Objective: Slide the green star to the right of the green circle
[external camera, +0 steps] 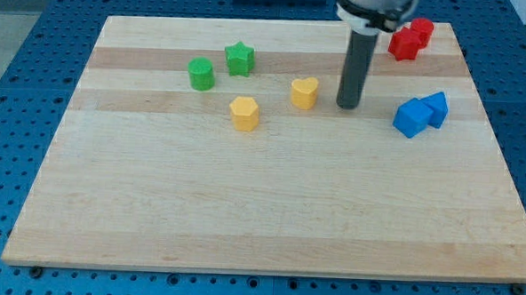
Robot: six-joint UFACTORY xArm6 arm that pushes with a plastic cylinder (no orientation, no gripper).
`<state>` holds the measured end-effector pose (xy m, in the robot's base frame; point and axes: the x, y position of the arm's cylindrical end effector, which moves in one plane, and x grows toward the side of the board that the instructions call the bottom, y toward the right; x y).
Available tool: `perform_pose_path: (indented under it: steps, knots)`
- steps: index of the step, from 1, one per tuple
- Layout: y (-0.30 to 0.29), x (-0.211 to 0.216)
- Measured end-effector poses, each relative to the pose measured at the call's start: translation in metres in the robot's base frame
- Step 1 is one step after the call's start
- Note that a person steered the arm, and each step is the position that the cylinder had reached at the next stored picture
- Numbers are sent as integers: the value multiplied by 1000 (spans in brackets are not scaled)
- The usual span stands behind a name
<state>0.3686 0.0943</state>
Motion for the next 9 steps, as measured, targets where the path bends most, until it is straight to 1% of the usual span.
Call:
perform_pose_path:
  steps: [1,2,3,4,5,7,9]
  knots:
    - [-9,-42]
    - [-45,-62]
    - [-88,-69]
    - [-109,-91]
    - [-132,-96]
    - [-186,-54]
    - [-194,-30]
